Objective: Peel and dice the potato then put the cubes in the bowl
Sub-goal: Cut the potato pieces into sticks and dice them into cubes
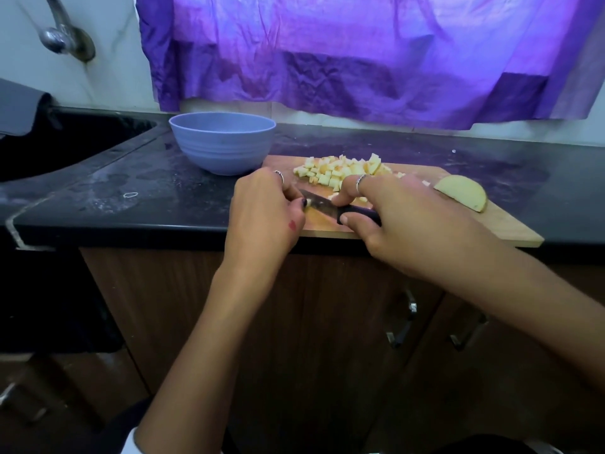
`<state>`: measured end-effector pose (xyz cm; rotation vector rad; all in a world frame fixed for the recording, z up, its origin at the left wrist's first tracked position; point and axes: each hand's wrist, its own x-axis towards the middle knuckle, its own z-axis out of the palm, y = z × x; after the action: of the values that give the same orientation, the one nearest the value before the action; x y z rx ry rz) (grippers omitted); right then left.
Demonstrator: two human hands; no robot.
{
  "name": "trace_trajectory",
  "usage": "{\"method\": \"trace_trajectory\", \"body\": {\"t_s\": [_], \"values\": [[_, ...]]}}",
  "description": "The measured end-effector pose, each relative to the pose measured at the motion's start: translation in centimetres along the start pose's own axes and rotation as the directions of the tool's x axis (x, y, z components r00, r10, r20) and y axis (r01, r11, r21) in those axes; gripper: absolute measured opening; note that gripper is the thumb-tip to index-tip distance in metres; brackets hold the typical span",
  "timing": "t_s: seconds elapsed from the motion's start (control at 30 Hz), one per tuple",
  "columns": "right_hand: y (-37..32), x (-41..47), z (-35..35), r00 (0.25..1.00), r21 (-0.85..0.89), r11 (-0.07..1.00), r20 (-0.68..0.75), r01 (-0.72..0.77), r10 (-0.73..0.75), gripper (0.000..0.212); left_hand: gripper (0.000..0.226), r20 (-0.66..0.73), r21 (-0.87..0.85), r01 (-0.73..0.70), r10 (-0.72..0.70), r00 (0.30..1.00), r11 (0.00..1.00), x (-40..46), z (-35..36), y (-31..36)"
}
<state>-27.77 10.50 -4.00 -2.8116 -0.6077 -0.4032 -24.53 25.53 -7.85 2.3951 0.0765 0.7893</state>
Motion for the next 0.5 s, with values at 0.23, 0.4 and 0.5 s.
{"method": "trace_trajectory", "body": {"t_s": [0.23, 0.4, 0.5], "values": [[0.2, -1.3, 0.6, 0.997, 0.064, 0.998, -0.071, 0.001, 0.004, 0.027, 0.013, 0.003, -0.003, -0.014, 0.014, 1.0, 1.0, 0.0, 0.0, 0.0], [0.1, -1.0, 0.6, 0.997, 0.065, 0.998, -0.078, -0.007, 0.012, 0.027, 0.011, -0.002, 0.004, -0.011, 0.011, 1.0, 1.0, 0.0, 0.0, 0.0], [-0.3, -0.9, 0.5, 0.998, 0.044, 0.999, -0.062, -0.014, 0.016, 0.027, 0.013, 0.005, 0.026, -0.001, 0.001, 1.0, 1.0, 0.2, 0.1, 0.1]]}}
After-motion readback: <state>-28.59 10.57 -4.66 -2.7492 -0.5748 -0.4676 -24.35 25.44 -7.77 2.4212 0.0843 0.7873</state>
